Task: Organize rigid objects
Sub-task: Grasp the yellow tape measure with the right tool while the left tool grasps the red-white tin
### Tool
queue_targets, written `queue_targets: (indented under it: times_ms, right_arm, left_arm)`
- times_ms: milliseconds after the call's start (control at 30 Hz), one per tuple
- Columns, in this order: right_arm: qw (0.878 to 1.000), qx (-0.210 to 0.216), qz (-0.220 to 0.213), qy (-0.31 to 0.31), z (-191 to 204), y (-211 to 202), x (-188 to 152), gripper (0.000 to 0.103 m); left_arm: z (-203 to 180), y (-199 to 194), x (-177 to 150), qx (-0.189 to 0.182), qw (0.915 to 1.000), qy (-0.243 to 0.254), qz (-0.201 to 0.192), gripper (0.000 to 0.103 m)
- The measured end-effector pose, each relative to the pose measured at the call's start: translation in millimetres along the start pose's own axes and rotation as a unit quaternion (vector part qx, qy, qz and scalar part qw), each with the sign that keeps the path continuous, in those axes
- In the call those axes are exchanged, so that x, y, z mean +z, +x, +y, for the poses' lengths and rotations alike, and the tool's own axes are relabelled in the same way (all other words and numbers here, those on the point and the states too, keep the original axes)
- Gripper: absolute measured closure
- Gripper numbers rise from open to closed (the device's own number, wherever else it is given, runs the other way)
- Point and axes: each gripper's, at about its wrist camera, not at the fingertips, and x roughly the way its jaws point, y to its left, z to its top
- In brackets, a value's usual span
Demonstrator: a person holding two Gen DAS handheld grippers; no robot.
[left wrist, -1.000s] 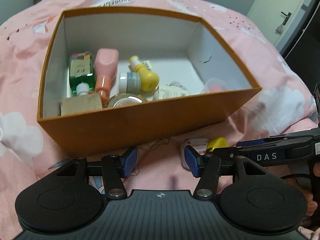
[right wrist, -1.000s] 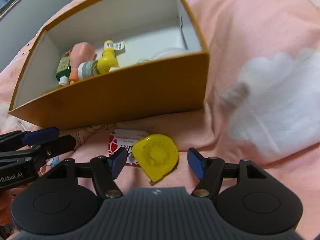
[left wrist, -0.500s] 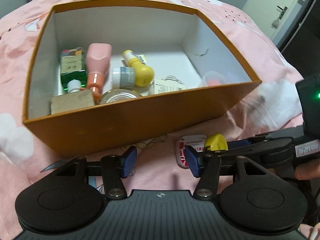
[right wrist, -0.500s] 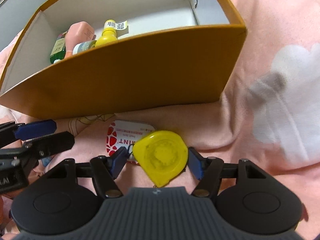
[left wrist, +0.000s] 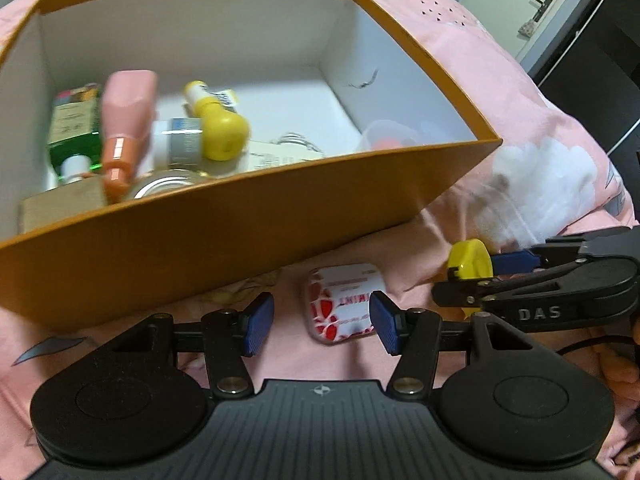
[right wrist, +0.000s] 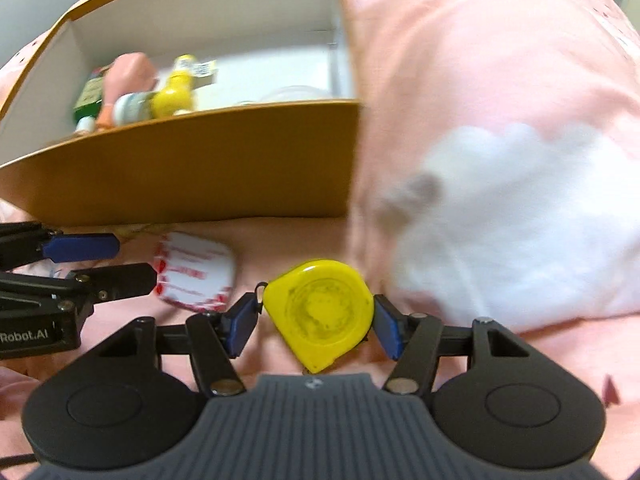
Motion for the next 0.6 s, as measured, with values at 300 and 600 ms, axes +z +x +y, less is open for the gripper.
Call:
queue_targets:
  times_ms: [300,600]
  right_arm:
    - [0.997,0.041,0.007,0.066,-22,12,-5,0.041]
    - [0.996,0.048,0.01,0.081,-31,10,-11,0.041]
  left_arm:
    - [-2,30,4,0.002,0.9998,-0.008,0.018,0.035]
    - [-7,33,2,-0.021,0.9997,-0.006,0.01,0.062]
